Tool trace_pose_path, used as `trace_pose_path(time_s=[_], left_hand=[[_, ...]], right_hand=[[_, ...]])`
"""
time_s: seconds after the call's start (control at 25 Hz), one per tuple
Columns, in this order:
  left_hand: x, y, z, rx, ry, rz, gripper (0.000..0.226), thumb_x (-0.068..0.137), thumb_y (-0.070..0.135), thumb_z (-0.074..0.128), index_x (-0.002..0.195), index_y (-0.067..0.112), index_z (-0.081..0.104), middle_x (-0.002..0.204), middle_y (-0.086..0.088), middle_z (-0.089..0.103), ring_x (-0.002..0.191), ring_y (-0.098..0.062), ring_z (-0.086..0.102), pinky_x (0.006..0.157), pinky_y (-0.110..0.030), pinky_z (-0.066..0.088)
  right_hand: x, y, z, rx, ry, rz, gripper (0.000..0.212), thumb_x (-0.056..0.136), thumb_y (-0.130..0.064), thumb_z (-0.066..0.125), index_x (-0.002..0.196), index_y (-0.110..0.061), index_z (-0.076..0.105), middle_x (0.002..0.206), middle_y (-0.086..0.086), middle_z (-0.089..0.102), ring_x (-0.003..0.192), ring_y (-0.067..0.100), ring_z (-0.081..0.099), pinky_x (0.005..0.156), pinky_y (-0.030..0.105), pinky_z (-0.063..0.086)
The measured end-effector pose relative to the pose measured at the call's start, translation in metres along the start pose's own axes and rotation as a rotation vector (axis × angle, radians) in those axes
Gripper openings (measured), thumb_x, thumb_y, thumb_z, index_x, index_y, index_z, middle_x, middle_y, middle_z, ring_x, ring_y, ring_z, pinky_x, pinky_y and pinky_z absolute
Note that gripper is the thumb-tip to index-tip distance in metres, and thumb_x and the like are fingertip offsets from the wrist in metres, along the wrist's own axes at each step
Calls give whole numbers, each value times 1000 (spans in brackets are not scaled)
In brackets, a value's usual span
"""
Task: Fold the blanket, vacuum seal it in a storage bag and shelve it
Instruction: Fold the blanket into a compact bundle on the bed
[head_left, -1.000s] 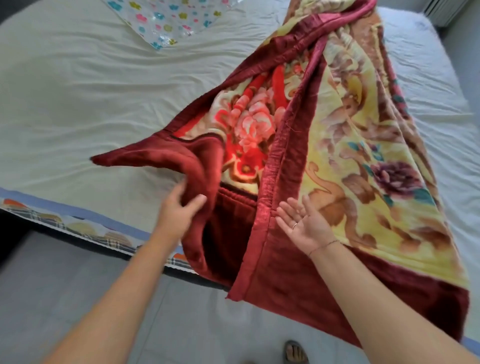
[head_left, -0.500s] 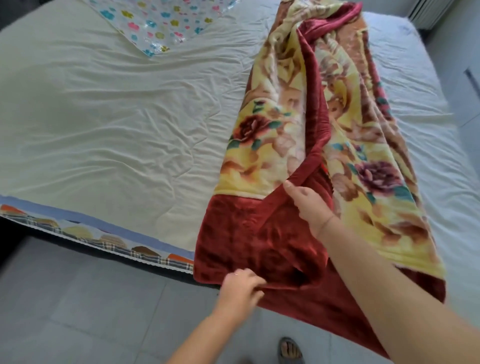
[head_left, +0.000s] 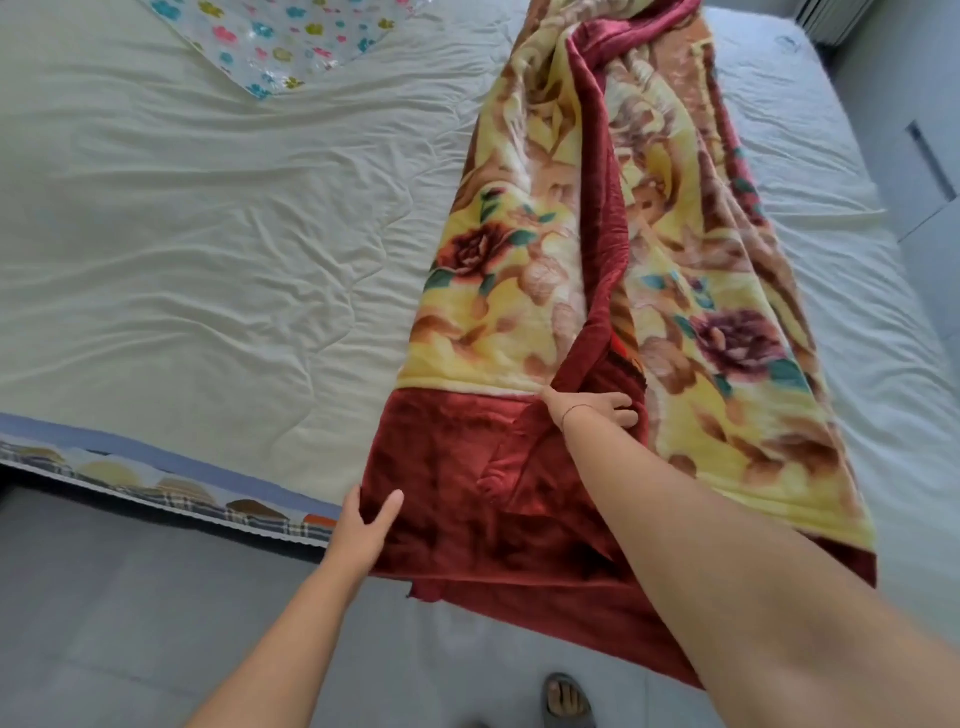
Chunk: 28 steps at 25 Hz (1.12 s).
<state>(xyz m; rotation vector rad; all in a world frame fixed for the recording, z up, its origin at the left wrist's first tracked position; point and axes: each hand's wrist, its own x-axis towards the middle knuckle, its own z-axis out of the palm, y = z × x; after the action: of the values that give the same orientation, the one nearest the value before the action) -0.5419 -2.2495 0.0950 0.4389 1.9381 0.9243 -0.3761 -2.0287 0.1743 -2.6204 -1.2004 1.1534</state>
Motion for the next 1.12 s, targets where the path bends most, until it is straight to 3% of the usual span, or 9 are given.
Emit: trace_pose_path(time_s=[0.12,0.24,0.28,0.36,0.44,0.6,0.84,1.0,1.12], left_hand=[[8,-4,-7,-9,1,-78,50,85,47,64,126,21,54,122,0,60,107,-18,57,95,-37,46],[7,1,-8,-3,-12,-97,48,85,43,67,124,18,56,119,-3,62,104,-21,59,88,-35,47],[5,2,-4,11,-23,-82,52,82,43,70,126,19,55,120,-3,62,106,-22,59,89,-34,46],[-1,1,6,126,-22,6,80,65,56,79,132,25,46,127,-2,58,116,-23,56,97,-38,46],[-8,-11,19,355,2,77,121,45,71,80,145,30,25,140,-5,46,127,-26,47,105,-46,40],[-31,-22,31,771,-15,189,146,48,56,87,149,31,-15,158,-9,11,142,-32,22,112,-49,30],[-29,-30,23,807,3,252,137,56,48,87,148,38,-14,158,-6,14,142,-26,25,107,-47,36],[-23,-34,19,809,9,295,130,62,46,84,148,39,-13,157,-6,18,140,-27,29,106,-46,38],[-23,-36,19,743,46,303,122,64,52,81,152,34,-2,155,-8,22,140,-28,29,108,-49,35]], right_hand=[[28,21,-15,38,-25,-60,85,69,-35,74,137,0,35,128,15,50,110,34,58,95,42,49],[33,62,-48,272,-188,-134,24,86,-15,59,107,-4,53,81,13,63,62,22,67,58,34,58],[25,77,-56,308,-222,-168,27,89,-23,62,108,-7,53,84,11,63,63,18,67,57,30,55],[0,92,-54,228,-213,-373,65,81,-52,68,126,-9,48,118,13,58,102,22,63,90,36,50],[-34,92,-34,105,-265,-519,97,72,-70,62,143,-10,33,144,11,36,132,27,40,113,44,29],[-55,50,1,68,-191,-237,105,67,-82,54,139,-10,30,143,9,27,135,34,30,110,60,21],[-39,30,22,25,-54,-91,89,67,-59,75,129,-12,31,138,12,30,130,38,31,107,56,31],[-14,43,10,76,-91,-137,63,81,-51,67,128,-14,48,137,11,38,125,37,41,103,46,38],[8,69,-9,323,-193,-305,28,84,-44,66,85,-17,66,112,15,66,101,34,63,90,44,52]])
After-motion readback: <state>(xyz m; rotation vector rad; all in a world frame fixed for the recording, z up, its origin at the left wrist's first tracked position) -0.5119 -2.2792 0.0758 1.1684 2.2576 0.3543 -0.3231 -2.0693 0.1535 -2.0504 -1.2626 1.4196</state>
